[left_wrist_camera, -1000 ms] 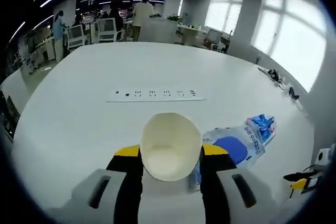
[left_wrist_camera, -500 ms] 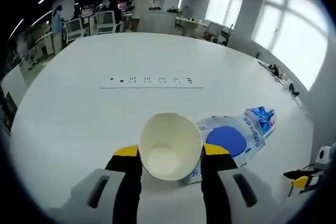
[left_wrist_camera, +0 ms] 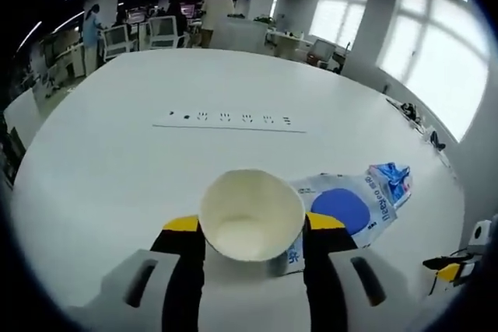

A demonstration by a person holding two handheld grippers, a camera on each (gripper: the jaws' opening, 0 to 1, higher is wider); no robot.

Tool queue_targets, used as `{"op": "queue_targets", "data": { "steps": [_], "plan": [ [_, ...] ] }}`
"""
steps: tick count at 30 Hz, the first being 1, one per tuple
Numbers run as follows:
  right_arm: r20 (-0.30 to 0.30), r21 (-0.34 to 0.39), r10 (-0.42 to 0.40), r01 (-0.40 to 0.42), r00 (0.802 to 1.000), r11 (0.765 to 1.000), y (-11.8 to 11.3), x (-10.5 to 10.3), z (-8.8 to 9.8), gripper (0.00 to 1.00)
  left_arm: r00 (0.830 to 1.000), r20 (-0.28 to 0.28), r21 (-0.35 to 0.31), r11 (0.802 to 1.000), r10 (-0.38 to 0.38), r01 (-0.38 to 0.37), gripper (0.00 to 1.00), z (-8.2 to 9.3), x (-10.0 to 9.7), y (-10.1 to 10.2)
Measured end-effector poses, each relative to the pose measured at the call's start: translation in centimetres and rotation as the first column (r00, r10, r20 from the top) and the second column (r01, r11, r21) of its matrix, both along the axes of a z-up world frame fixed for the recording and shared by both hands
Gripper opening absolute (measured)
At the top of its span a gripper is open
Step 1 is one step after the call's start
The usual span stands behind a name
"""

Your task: Arrange the tabletop items into an orderly group along one side of the table until the central work area is clear of visible clutter.

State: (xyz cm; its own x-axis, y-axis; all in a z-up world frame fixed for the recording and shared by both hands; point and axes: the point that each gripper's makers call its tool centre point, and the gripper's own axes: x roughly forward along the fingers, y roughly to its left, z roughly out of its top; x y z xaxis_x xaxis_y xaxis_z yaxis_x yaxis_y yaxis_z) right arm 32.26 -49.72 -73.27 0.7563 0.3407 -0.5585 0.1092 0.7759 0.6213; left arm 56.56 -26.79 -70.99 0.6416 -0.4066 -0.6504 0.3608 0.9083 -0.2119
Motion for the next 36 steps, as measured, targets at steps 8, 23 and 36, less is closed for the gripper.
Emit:
{"op": "queue_targets", "data": {
  "steps": [8,23,36],
  "plan": [
    [0.011,0.001,-0.003,0.003,1.000,1.000,-0.1,0.1,0.2,0.58,0.999,0.032,-0.013,1.000,-0.014,0.015,0.74,0.5,-0.2,-0.4],
    [0.037,0.003,-0.002,0.002,0.999,1.000,0.1,-0.2,0.6,0.59,0.998,0.067,-0.035,0.999,-0.010,0.012,0.91,2.1,-2.4,2.1],
    [0.051,0.010,0.006,-0.007,0.999,1.000,0.8,-1.6,1.1,0.59,0.998,0.052,-0.009,0.999,-0.033,0.034,0.88,1.7,-6.5,4.3]
  ]
}}
